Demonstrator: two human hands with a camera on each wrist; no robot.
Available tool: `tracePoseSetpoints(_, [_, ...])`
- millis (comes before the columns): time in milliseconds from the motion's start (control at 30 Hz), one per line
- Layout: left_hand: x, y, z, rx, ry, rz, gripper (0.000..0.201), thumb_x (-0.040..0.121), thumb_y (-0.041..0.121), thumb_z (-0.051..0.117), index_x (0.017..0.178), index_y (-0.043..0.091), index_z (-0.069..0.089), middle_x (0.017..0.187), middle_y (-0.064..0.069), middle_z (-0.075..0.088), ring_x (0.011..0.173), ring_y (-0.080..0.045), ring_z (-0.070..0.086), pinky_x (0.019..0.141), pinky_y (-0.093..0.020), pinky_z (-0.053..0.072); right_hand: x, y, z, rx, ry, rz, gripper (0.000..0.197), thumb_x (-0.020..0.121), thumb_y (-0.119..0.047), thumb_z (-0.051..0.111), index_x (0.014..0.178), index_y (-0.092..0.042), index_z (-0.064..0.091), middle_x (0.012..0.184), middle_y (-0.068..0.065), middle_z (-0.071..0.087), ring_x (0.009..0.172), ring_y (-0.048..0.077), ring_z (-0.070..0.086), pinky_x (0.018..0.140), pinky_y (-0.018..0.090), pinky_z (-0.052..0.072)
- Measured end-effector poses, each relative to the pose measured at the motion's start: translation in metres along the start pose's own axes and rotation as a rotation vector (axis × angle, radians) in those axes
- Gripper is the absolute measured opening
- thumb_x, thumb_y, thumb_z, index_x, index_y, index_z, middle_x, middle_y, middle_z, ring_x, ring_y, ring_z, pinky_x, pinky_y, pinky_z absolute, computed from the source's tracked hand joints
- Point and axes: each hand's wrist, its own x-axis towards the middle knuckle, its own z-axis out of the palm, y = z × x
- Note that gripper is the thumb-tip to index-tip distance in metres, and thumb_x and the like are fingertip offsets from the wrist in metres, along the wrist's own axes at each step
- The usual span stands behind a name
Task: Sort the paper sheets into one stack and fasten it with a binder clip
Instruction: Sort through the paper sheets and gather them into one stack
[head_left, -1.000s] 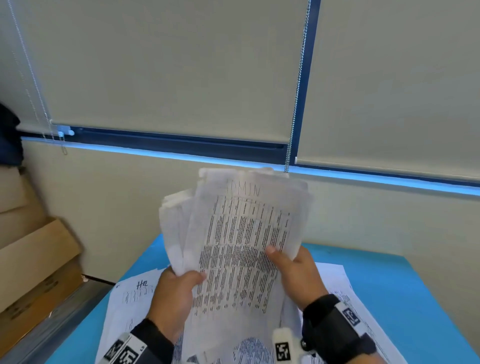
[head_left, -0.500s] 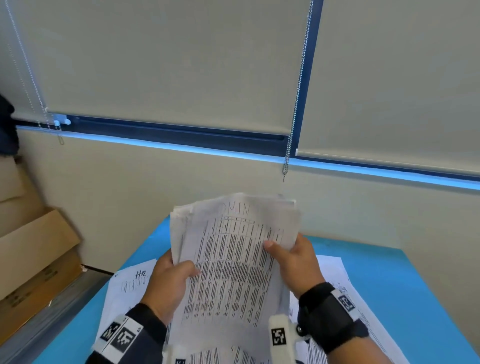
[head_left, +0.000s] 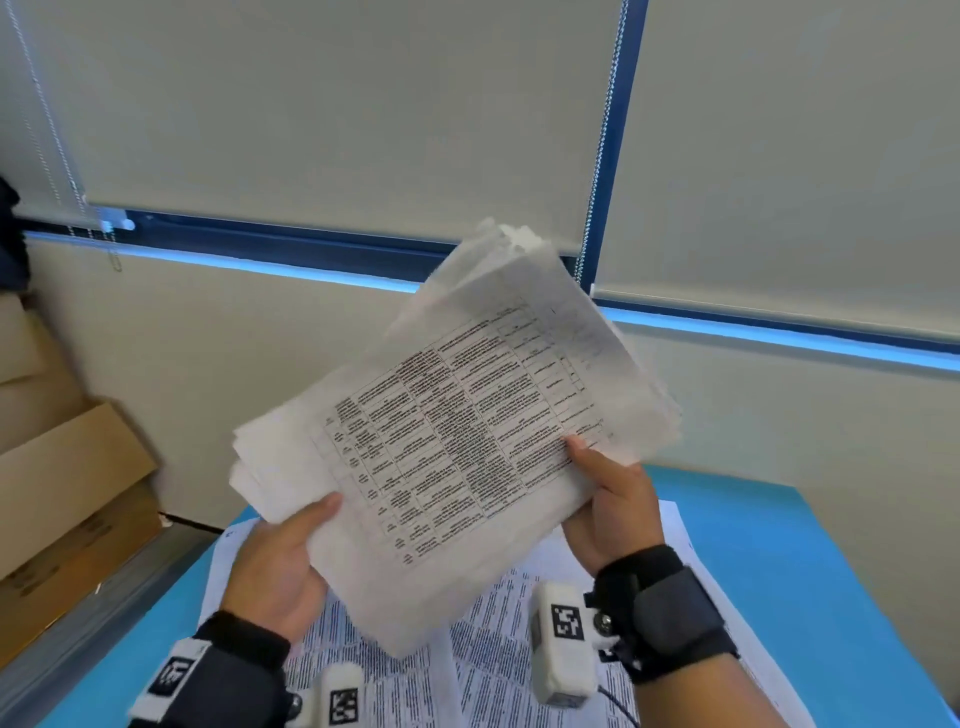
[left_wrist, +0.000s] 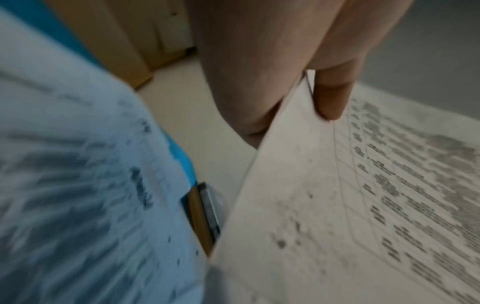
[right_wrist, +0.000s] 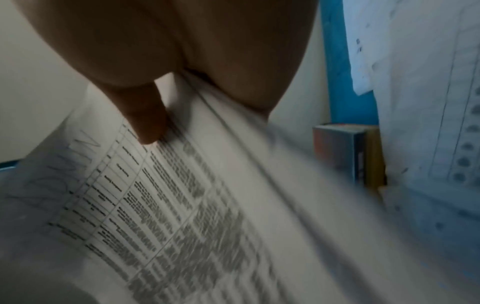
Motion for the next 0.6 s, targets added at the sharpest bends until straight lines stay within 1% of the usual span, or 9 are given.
tracePoseSetpoints(100, [0.003,0.026,-0.012,0.128,0.001,0.14,0.035,0.09,-0.001,0.053,0.119,0.014,0.065,0.121,-0.01,0.07,0.113,-0.032,0.065,0.095,-0.052,0.052,0.009,-0.01,-0.033,-0.017,0.048,0.059,0.054,0.075,-0.001,0.053,0.129,0.004,0.053,0.126,0.021,0.063,0.112,0.038,0.062,0.097,0.05,0.05])
tracePoseSetpoints(167, [0.004,0.04,-0.021,0.255,0.023,0.203,0.03,0.089,-0.001,0.058,0.109,0.016,0.071,0.118,-0.009,0.071,0.111,-0.033,0.066,0.103,-0.056,0.044,0.012,-0.02,-0.05,-0.104,0.036,0.111,0.054,0.072,-0.003,0.052,0.126,0.001,0.055,0.11,0.019,0.068,0.096,0.034,0.065,0.085,0.043,0.052])
tracePoseSetpoints(233, [0.003,0.048,-0.023,0.371,0.043,0.241,0.025,0.087,0.001,0.061,0.098,0.018,0.075,0.109,-0.004,0.075,0.107,-0.029,0.067,0.105,-0.053,0.042,0.013,-0.023,-0.06,-0.28,-0.033,0.129,0.052,0.063,-0.001,0.058,0.115,-0.005,0.061,0.098,0.015,0.072,0.086,0.031,0.065,0.075,0.038,0.05])
tracePoseSetpoints(300, [0.0,0.048,-0.018,0.437,0.059,0.258,0.023,0.088,-0.001,0.06,0.092,0.017,0.074,0.097,0.001,0.078,0.1,-0.026,0.069,0.101,-0.048,0.045,0.012,-0.02,-0.061,-0.538,-0.102,0.082,0.044,0.058,0.002,0.061,0.099,-0.013,0.07,0.093,0.009,0.074,0.086,0.027,0.064,0.076,0.04,0.049])
tracePoseSetpoints(367, [-0.005,0.044,-0.01,0.485,0.056,0.272,0.024,0.09,-0.002,0.059,0.092,0.018,0.072,0.089,0.004,0.078,0.092,-0.021,0.071,0.092,-0.042,0.049,0.011,-0.015,-0.057,-0.728,-0.113,-0.043,0.038,0.059,0.004,0.065,0.089,-0.016,0.076,0.088,0.001,0.073,0.084,0.019,0.064,0.078,0.04,0.05])
tracePoseSetpoints(433, [-0.008,0.039,-0.004,0.491,0.063,0.277,0.024,0.091,-0.002,0.057,0.091,0.018,0.071,0.081,0.008,0.077,0.078,-0.009,0.073,0.08,-0.034,0.051,0.009,-0.013,-0.051,-0.765,-0.072,-0.127,0.035,0.062,0.006,0.066,0.084,-0.019,0.078,0.083,-0.004,0.073,0.078,0.014,0.063,0.073,0.036,0.05])
tracePoseSetpoints(500, [-0.008,0.032,-0.005,0.477,0.088,0.27,0.026,0.09,-0.005,0.055,0.089,0.017,0.069,0.073,0.012,0.076,0.068,-0.003,0.071,0.072,-0.029,0.049,0.007,-0.013,-0.05,-0.722,-0.04,-0.148,0.032,0.067,0.013,0.064,0.082,-0.013,0.076,0.079,-0.003,0.072,0.074,0.015,0.062,0.071,0.035,0.049])
tracePoseSetpoints(567, [-0.006,0.023,-0.009,0.488,0.105,0.245,0.031,0.087,-0.013,0.051,0.085,0.014,0.067,0.067,0.012,0.074,0.068,-0.013,0.07,0.07,-0.03,0.047,0.006,-0.01,-0.057,-0.699,-0.017,-0.131,0.03,0.07,0.016,0.061,0.084,-0.007,0.073,0.076,-0.001,0.071,0.073,0.016,0.061,0.071,0.035,0.047])
tracePoseSetpoints(600, [-0.004,0.016,-0.013,0.501,0.111,0.22,0.034,0.086,-0.017,0.049,0.083,0.012,0.066,0.064,0.01,0.074,0.07,-0.02,0.067,0.07,-0.031,0.047,0.005,-0.009,-0.059,-0.694,-0.01,-0.124,0.026,0.067,0.011,0.062,0.086,-0.005,0.072,0.077,0.001,0.07,0.072,0.016,0.061,0.071,0.035,0.046])
